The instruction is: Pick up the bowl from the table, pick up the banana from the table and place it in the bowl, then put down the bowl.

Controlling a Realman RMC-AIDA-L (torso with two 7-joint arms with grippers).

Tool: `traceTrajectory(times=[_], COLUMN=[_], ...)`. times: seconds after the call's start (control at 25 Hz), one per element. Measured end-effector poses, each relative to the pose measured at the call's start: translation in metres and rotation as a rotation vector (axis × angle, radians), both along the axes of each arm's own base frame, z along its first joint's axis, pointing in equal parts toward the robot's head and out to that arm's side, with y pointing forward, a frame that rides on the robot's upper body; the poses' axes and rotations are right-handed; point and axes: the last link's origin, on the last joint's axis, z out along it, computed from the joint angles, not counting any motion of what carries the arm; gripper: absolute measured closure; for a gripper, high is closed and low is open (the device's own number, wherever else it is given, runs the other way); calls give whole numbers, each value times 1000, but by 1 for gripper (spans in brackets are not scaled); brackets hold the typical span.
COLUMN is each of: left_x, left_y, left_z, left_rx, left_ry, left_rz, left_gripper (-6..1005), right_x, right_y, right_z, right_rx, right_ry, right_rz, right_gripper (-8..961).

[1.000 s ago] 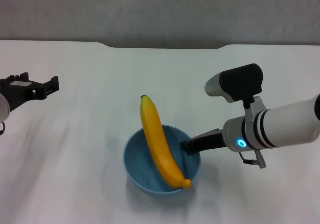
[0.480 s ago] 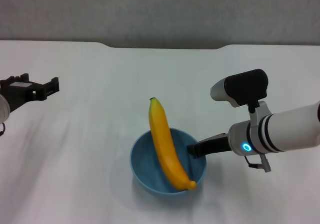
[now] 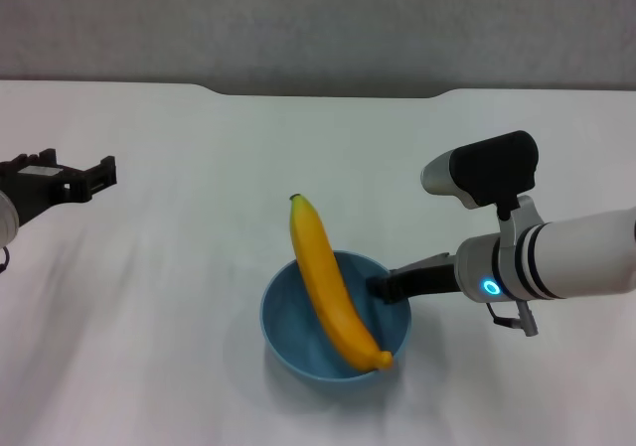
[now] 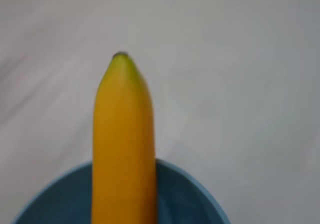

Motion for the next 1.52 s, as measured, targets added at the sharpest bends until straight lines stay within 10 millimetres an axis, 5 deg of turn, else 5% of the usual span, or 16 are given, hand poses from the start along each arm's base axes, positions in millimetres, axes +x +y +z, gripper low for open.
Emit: traceTrajectory(times=[0.08, 0.64, 1.08, 1.52], left_x=[-1, -8, -15, -4], left_y=[-1, -6, -8, -14], left_z=[0, 1, -6, -37], left_rx=[0, 1, -16, -98], left_ry=[1, 6, 0, -8], left_rz=[3, 19, 42, 0], left_gripper=[170, 170, 171, 171], right_x=[-5, 10, 43, 67], right_y=[-2, -1, 3, -13], right_z=[1, 31, 76, 62], right_rx=[7, 170, 539, 682], right_ry=[18, 20, -50, -136], right_rz=[30, 83, 141, 176], right_gripper=[872, 206, 74, 80])
